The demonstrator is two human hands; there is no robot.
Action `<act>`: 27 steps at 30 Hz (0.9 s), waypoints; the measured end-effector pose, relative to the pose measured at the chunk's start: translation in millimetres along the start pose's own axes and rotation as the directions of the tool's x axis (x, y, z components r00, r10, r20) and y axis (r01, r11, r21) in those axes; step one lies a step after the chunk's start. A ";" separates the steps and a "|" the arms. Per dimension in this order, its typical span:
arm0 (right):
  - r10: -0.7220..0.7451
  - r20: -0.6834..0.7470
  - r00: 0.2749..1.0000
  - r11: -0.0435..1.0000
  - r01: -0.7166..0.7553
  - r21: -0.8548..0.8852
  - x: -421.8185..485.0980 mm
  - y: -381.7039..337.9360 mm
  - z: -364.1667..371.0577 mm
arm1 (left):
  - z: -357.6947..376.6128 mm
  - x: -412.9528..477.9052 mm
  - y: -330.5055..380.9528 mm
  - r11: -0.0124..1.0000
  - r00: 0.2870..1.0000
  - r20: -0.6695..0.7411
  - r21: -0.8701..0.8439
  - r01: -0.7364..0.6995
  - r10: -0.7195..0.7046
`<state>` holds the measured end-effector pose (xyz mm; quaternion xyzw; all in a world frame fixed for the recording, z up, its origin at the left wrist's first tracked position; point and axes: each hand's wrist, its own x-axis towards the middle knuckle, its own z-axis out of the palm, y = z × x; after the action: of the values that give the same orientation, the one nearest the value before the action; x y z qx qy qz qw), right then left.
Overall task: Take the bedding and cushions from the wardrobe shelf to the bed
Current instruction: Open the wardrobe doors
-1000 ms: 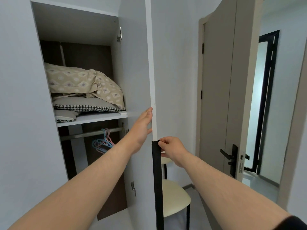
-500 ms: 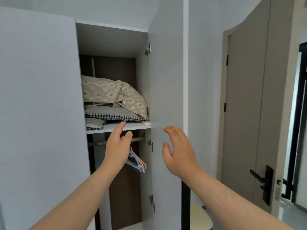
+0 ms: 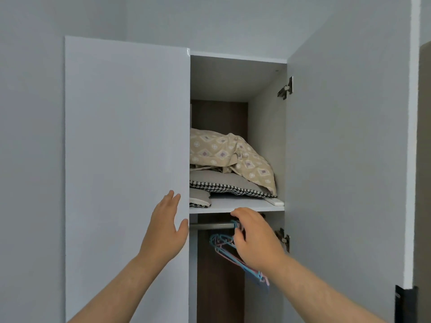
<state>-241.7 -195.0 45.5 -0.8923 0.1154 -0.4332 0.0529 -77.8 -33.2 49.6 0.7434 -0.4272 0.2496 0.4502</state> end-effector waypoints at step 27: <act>-0.069 -0.090 0.994 0.993 0.060 -0.103 123.1 99.0 196.1 | 118.8 158.0 -76.0 0.844 0.981 -0.191 0.520 0.131 -0.035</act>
<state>-30.0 -322.9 -1.4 -0.8758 0.1105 -0.4696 -0.0114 66.5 -185.5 78.5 0.8318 -0.2680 0.4019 0.2734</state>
